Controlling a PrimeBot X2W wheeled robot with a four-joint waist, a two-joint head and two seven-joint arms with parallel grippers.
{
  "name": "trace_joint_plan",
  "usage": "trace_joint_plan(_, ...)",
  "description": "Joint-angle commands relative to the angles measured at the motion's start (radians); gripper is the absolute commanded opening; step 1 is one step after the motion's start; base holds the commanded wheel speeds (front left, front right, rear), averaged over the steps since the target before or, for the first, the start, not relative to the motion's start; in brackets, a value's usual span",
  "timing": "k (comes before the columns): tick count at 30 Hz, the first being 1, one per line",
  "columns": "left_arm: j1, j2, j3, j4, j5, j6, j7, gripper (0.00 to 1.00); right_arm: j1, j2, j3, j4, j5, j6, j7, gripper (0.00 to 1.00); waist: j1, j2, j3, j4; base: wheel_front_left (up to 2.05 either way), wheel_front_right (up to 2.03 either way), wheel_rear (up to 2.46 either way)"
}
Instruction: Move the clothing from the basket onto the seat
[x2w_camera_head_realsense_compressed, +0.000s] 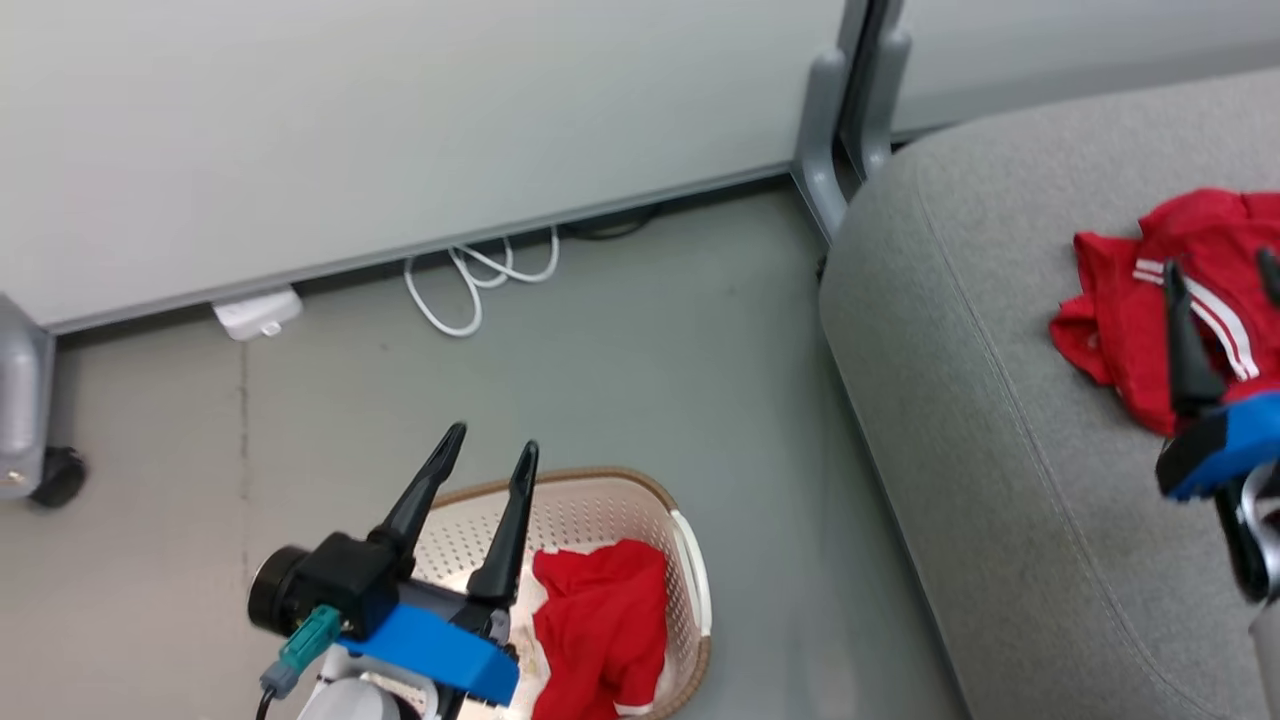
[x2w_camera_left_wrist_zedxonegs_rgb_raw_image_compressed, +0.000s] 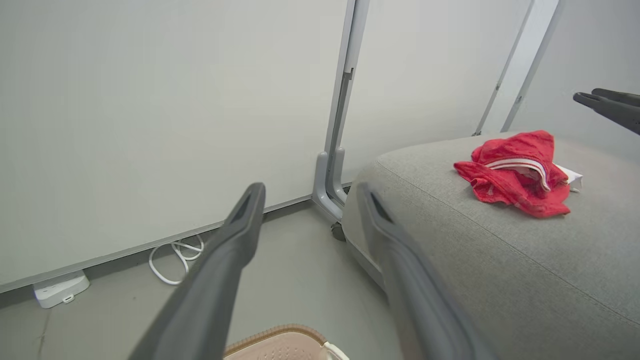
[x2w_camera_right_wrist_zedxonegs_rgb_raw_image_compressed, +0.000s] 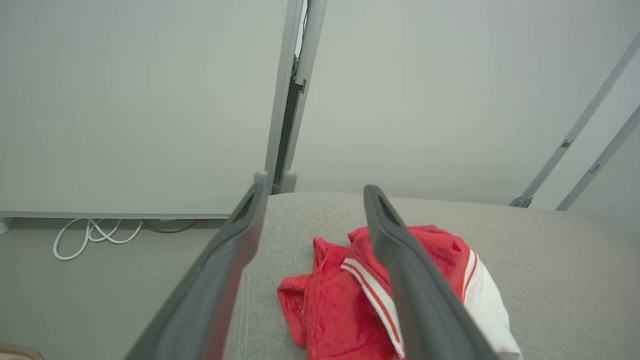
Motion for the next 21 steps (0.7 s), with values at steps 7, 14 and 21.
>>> trace_joint_plan(7,0.108,-0.018,0.091,0.021,0.027,0.003,-0.003,1.0,0.3,0.12,-0.068,-0.316,-0.051,-0.001,0.076,1.0,0.0004,0.0,-0.119,0.116,0.0,0.0,0.0)
trace_joint_plan(14,0.174,-0.025,0.166,0.035,0.038,0.003,-0.003,1.0,0.477,0.246,-0.113,-0.475,-0.092,-0.001,0.109,1.0,0.0004,0.0,-0.177,0.159,0.0,0.0,0.0)
trace_joint_plan(21,0.198,-0.03,0.22,0.034,0.05,0.001,-0.003,1.0,0.567,0.306,-0.079,-0.548,-0.1,-0.001,0.128,1.0,0.0004,0.0,-0.186,0.173,0.0,0.0,0.0)
